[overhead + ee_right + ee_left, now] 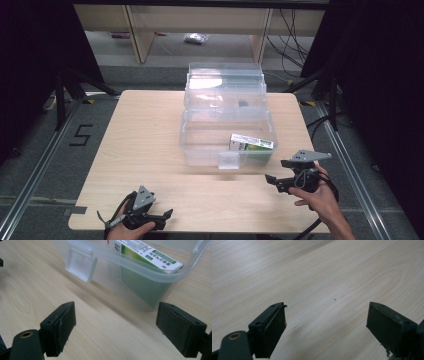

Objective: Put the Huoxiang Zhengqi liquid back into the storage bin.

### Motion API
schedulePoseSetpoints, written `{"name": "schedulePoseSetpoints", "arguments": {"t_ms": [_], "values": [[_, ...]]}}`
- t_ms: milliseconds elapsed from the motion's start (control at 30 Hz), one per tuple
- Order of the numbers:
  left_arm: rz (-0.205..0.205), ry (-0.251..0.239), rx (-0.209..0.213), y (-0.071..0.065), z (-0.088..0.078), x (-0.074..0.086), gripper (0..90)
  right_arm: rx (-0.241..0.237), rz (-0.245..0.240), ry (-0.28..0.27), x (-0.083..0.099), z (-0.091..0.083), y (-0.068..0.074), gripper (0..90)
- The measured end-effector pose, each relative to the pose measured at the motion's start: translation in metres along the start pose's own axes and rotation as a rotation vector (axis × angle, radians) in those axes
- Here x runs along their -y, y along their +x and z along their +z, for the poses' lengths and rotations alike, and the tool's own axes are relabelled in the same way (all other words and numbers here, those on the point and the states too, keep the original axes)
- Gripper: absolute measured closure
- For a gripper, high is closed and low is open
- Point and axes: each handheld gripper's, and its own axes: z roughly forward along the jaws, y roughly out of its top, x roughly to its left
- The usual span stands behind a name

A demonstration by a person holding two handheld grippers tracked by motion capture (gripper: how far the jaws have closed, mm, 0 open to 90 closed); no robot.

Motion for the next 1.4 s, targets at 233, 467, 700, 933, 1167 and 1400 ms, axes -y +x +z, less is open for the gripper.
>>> {"name": "schedulePoseSetpoints", "arguments": {"t_ms": [233,467,700,933,1167,1400], "values": [[-0.029,-0.025,-0.002,-0.002,0.002,0.001,15.0,-0.017,0.021,0.012,0.015,0.001,0.003,17.8],[-0.022,-0.029,-0.022,-0.003,0.002,0.0,15.0,-0.028,0.027,0.007,0.032,0.003,0.007,17.8],[-0.009,-0.029,-0.014,-0.003,0.001,0.0,15.0,-0.053,0.032,0.017,0.049,0.005,0.012,17.5],[-0.019,-0.038,-0.006,-0.004,0.001,0.0,15.0,-0.038,-0.013,0.063,0.06,0.005,0.018,16.4],[-0.017,-0.037,-0.014,-0.004,0.002,0.0,15.0,-0.012,0.017,0.142,0.072,0.005,0.022,16.5],[-0.02,-0.04,-0.007,-0.005,0.001,0.0,15.0,0.006,0.002,0.157,0.08,0.0,0.022,16.5]]}}
